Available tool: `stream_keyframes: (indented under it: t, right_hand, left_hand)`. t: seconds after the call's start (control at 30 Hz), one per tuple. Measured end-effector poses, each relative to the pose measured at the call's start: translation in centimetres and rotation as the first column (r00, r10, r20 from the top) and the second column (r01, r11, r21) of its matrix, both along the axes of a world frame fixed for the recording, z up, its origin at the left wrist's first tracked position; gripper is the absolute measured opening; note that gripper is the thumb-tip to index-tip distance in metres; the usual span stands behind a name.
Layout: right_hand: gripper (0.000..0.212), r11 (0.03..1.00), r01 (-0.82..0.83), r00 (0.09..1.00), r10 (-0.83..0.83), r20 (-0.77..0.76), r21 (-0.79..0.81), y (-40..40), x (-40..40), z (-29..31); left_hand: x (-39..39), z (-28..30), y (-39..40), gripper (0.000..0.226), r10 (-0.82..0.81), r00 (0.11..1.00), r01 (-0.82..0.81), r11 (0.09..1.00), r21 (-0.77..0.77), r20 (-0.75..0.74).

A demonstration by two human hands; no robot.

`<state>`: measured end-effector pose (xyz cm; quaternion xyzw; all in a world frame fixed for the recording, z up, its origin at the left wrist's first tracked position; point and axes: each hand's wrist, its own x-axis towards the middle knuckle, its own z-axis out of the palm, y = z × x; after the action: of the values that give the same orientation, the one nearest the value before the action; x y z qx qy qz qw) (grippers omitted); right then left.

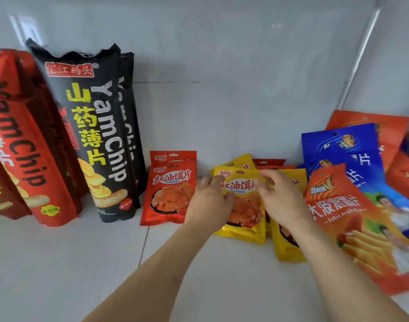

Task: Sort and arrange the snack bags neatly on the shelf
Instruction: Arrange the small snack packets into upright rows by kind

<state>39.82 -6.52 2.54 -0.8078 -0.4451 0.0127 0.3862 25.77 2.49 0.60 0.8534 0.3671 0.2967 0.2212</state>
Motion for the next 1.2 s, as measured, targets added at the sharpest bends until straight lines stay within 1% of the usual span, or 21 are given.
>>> stream_keyframes:
  t: [0.1,0.2,0.27,0.37,0.4,0.47,0.53,0.57,0.67,0.73,0.77,0.8,0.83,0.9,0.93,1.0,1.03,1.07,1.1,1.13,1.2]
  right_hand:
    - [0.04,1.0,-0.029,0.999,0.029,-0.027,-0.005,-1.0,2.3,-0.2]
    - [0.043,0.998,-0.049,0.998,0.048,-0.032,-0.031,-1.5,4.1,-0.6]
    - [0.05,0.993,-0.048,0.998,0.052,0.033,-0.109,-1.6,4.6,-0.8]
    - [0.068,0.948,0.016,0.974,0.057,0.218,-0.317,-1.1,4.6,-1.2]
    - [0.07,0.939,0.011,0.968,0.076,0.24,-0.342,-1.0,4.3,-1.3]
    - [0.07,0.946,-0.04,0.966,0.12,0.231,-0.323,-0.5,3.9,-1.7]
    - [0.069,0.96,-0.096,0.974,0.146,0.174,-0.265,-0.3,3.5,-1.8]
    - [0.069,0.968,-0.121,0.982,0.149,0.114,-0.221,-0.2,3.5,-1.7]
    - [0.069,0.989,-0.149,0.977,0.144,-0.157,-0.018,0.1,3.6,-1.5]
    - [0.068,0.988,-0.118,0.941,0.143,-0.308,0.099,0.3,3.8,-1.2]
    - [0.064,0.985,-0.104,0.919,0.149,-0.365,0.14,0.4,3.8,-1.1]
    - [0.056,0.98,-0.094,0.898,0.159,-0.411,0.173,0.6,4.0,-1.1]
    - [0.043,0.975,-0.086,0.873,0.173,-0.455,0.206,0.8,4.1,-1.2]
    - [0.015,0.963,-0.057,0.792,0.203,-0.576,0.262,1.0,4.3,-1.3]
    - [0.008,0.956,-0.047,0.733,0.231,-0.64,0.29,1.0,4.4,-1.3]
    - [0.01,0.938,-0.05,0.613,0.301,-0.73,0.344,0.9,4.6,-1.1]
    - [0.011,0.929,-0.061,0.575,0.332,-0.748,0.366,0.9,4.5,-1.0]
    - [0.011,0.923,-0.071,0.56,0.351,-0.751,0.378,0.9,4.5,-0.9]
    - [0.011,0.92,-0.08,0.57,0.358,-0.739,0.384,0.8,4.3,-0.9]
    - [0.009,0.921,-0.084,0.604,0.351,-0.715,0.38,0.7,4.3,-1.0]
    - [0.008,0.934,-0.079,0.71,0.298,-0.638,0.348,0.4,4.2,-1.1]
  left_hand:
    - [2.1,-0.4,-0.8,0.056,0.075,0.997,-0.069,0.986,-0.15,0.035]
    - [3.4,-1.2,-1.5,0.063,0.163,0.986,-0.153,0.964,-0.216,0.027]
    - [3.9,-1.5,-1.8,0.066,0.209,0.977,-0.189,0.945,-0.267,0.047]
    - [4.7,-1.1,-2.2,0.063,0.288,0.955,-0.24,0.894,-0.378,0.076]
    - [4.9,-0.9,-2.3,0.061,0.313,0.945,-0.253,0.88,-0.402,0.09]
    - [5.3,-0.9,-2.5,0.055,0.352,0.927,-0.264,0.861,-0.435,0.133]
    - [5.6,-1.3,-2.5,0.053,0.374,0.906,-0.243,0.844,-0.479,0.2]
    - [5.6,-1.4,-2.5,0.055,0.384,0.894,-0.226,0.832,-0.506,0.232]
    - [5.5,-1.3,-2.3,0.057,0.425,0.859,-0.191,0.783,-0.591,0.285]
    - [5.3,-1.1,-2.2,0.05,0.433,0.846,-0.147,0.751,-0.643,0.312]
    - [5.3,-1.1,-2.2,0.046,0.426,0.843,-0.121,0.743,-0.658,0.327]
    - [5.3,-1.1,-2.3,0.044,0.418,0.843,-0.1,0.74,-0.665,0.339]
    - [5.3,-1.0,-2.4,0.043,0.414,0.842,-0.083,0.733,-0.675,0.346]
    - [5.3,-0.8,-2.3,0.045,0.419,0.825,-0.043,0.715,-0.698,0.378]
    - [5.2,-0.8,-2.0,0.05,0.428,0.811,-0.024,0.706,-0.708,0.399]
    - [4.8,-0.2,-1.8,0.078,0.44,0.787,0.023,0.679,-0.733,0.432]
    - [4.6,-0.1,-1.6,0.093,0.454,0.775,0.046,0.653,-0.756,0.44]
    - [4.4,-0.2,-1.3,0.1,0.465,0.759,0.089,0.618,-0.781,0.455]
    - [4.1,-0.1,-1.2,0.094,0.464,0.746,0.15,0.583,-0.799,0.478]
    - [3.7,0.3,-1.2,0.078,0.451,0.737,0.197,0.568,-0.799,0.503]
    - [3.1,0.7,-1.4,0.04,0.418,0.74,0.241,0.567,-0.788,0.527]
